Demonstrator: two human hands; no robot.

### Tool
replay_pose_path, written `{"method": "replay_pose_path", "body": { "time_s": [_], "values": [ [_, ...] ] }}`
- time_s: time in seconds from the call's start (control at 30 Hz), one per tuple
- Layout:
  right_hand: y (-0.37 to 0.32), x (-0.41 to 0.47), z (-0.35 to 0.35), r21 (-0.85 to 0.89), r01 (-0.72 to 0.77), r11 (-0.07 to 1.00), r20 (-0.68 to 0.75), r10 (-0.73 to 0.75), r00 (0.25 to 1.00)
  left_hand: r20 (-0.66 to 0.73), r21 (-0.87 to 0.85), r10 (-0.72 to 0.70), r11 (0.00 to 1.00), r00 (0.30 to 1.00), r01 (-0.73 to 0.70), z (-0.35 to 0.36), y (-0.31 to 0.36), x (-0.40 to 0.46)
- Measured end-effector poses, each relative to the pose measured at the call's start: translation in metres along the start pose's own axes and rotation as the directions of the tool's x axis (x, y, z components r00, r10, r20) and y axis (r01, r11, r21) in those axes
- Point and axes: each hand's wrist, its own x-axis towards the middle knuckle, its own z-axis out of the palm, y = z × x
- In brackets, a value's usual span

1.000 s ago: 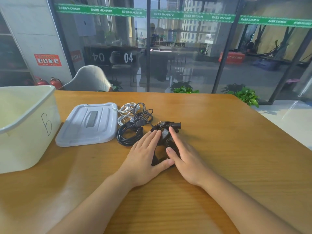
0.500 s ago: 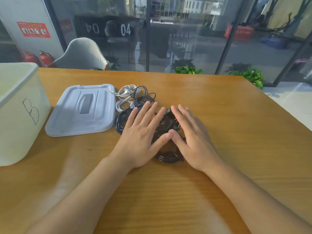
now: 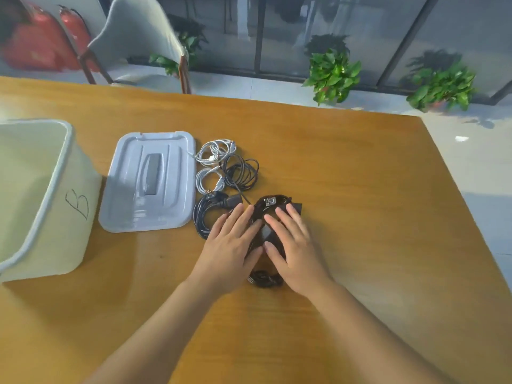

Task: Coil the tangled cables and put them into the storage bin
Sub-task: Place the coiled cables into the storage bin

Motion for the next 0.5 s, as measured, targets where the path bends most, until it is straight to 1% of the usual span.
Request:
{"method": "replay_pose_path", "body": {
  "time_s": [0.1, 0.17, 0.23, 0.3, 0.37, 0.4, 0.5],
  "values": [
    [-0.011, 0.01, -0.025, -0.08, -0.032, 0.996, 0.186, 0.047, 0.981, 0.087, -0.052, -0.087, 0.994, 0.992, 0.092, -0.033, 0.01, -0.002],
    [-0.022, 0.016, -0.046, -0.078, -0.021, 0.997, 0.273, 0.042, 0.961, 0.094, -0.073, -0.144, 0.986, 0.985, 0.151, -0.056, 0.017, -0.009],
    [-0.038, 0.023, -0.067, -0.069, 0.029, 0.997, 0.334, -0.004, 0.943, 0.073, -0.081, -0.208, 0.973, 0.975, 0.214, -0.083, 0.021, -0.02],
    [-0.044, 0.022, -0.073, -0.055, 0.072, 0.996, 0.379, -0.046, 0.924, 0.077, -0.089, -0.243, 0.964, 0.967, 0.249, -0.093, 0.025, -0.03],
    [-0.063, 0.035, -0.084, -0.029, 0.152, 0.988, 0.399, -0.127, 0.908, 0.04, -0.1, -0.317, 0.942, 0.947, 0.32, -0.114, 0.017, -0.042],
    [-0.077, 0.044, -0.089, -0.027, 0.192, 0.981, 0.405, -0.165, 0.899, 0.006, -0.101, -0.361, 0.928, 0.933, 0.36, -0.125, 0.01, -0.049],
    [-0.12, 0.074, -0.094, -0.002, 0.305, 0.952, 0.402, -0.279, 0.872, -0.039, -0.111, -0.489, 0.869, 0.872, 0.482, -0.146, -0.016, -0.071]
  ]
}}
